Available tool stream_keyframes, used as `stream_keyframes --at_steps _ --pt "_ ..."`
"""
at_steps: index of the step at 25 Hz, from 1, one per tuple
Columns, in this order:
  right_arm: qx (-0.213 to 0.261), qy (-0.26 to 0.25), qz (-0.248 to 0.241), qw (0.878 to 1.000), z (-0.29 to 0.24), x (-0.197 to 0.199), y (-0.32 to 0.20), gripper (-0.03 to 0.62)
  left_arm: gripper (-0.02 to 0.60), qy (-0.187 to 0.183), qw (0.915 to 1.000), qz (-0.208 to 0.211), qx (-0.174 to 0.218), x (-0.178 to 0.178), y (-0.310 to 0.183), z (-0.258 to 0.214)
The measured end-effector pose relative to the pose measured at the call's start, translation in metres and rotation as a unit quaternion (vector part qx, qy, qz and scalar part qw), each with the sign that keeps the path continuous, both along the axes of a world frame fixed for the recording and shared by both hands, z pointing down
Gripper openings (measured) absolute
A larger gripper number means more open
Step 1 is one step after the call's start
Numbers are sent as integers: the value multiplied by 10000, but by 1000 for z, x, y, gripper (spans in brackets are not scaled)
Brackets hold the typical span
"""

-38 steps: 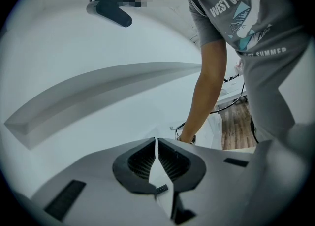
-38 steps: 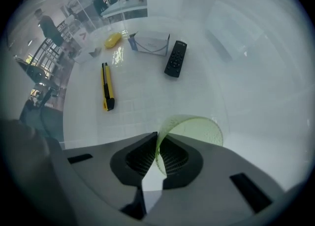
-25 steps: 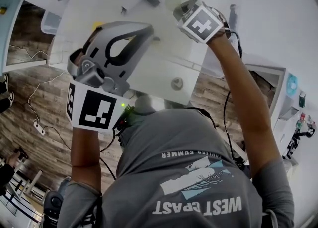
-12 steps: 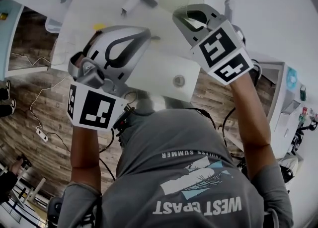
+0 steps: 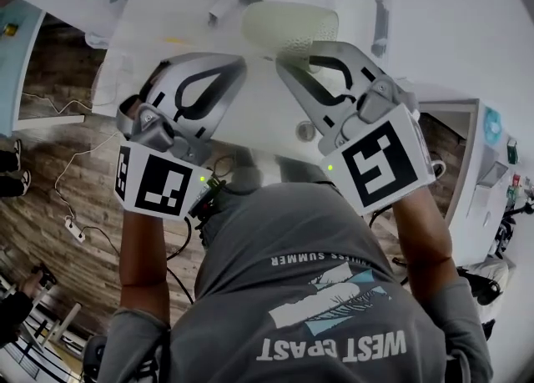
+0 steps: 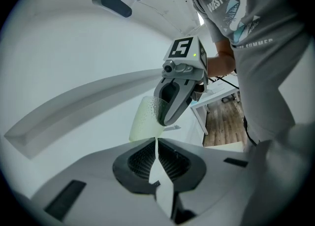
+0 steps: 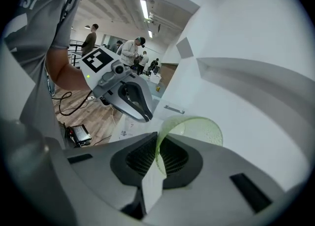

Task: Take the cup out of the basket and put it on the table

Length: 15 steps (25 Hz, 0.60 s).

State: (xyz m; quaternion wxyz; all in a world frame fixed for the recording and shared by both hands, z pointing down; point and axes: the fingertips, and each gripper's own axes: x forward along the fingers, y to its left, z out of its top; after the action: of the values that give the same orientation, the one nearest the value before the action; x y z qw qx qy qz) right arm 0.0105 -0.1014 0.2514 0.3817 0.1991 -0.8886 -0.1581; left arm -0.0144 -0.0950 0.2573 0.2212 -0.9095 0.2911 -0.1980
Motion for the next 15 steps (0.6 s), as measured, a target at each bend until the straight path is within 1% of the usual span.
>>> stream_keyframes --at_steps 3,10,12,15 --pt "-54 -85 -84 9999 0 -7 21 26 11 -149 9999 15 2 -4 8 3" --pt "-252 -146 -276 9992 19 -19 52 26 11 -141 9997 -136 -116 -20 22 16" --pt "-331 -131 -337 9988 26 -22 58 26 11 -190 9995 -157 -184 -25 25 21" --pt "-467 -90 -430 9979 37 -26 66 26 11 -140 9991 -255 -303 -32 29 30"
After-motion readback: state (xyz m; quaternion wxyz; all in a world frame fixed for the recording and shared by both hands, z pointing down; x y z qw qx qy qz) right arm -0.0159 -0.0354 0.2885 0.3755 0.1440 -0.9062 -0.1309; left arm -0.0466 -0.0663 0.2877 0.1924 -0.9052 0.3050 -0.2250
